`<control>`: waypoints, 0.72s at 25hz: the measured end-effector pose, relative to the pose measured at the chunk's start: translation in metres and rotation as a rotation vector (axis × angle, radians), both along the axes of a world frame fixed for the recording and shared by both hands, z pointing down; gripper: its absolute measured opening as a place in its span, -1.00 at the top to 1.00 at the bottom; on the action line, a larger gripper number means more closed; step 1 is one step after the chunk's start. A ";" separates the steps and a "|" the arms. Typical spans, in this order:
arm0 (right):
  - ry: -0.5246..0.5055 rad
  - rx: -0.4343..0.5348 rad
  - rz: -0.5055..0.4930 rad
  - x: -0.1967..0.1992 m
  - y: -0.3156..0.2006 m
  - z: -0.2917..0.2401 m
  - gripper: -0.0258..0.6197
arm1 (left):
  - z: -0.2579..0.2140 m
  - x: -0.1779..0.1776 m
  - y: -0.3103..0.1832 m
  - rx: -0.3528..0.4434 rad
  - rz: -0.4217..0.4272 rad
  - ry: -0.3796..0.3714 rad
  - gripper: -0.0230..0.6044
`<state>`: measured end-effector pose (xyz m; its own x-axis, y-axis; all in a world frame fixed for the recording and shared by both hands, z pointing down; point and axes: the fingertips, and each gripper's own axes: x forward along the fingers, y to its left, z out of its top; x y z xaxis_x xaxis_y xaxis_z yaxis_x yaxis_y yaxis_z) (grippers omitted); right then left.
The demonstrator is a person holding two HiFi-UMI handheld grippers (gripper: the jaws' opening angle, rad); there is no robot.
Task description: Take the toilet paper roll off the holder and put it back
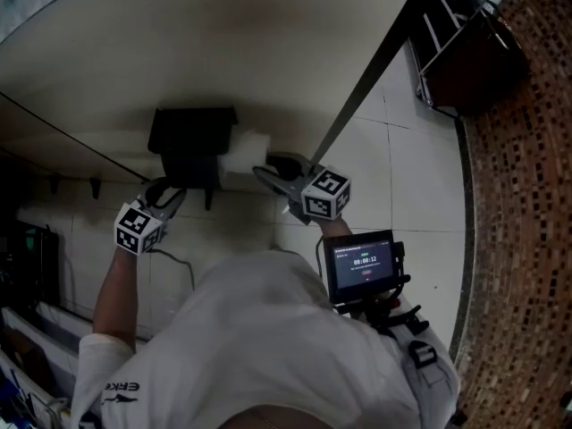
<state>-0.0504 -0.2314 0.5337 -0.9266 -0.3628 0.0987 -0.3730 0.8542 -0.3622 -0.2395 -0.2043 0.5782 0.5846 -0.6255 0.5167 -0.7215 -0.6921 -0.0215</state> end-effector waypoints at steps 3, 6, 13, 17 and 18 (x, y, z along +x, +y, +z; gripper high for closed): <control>0.009 0.011 -0.024 -0.009 -0.004 0.004 0.47 | 0.008 -0.005 -0.007 -0.003 -0.002 0.006 0.44; 0.014 0.013 -0.034 -0.013 -0.006 0.003 0.47 | 0.008 -0.006 -0.008 -0.003 -0.002 0.003 0.44; 0.016 -0.003 -0.043 -0.019 -0.005 0.009 0.47 | 0.004 -0.004 -0.005 -0.006 -0.004 -0.002 0.43; -0.001 -0.017 -0.042 -0.020 -0.005 0.014 0.47 | 0.002 -0.002 -0.001 -0.010 0.000 -0.008 0.43; -0.003 -0.017 -0.044 -0.021 -0.005 0.014 0.46 | 0.001 -0.002 0.000 -0.012 0.000 -0.009 0.43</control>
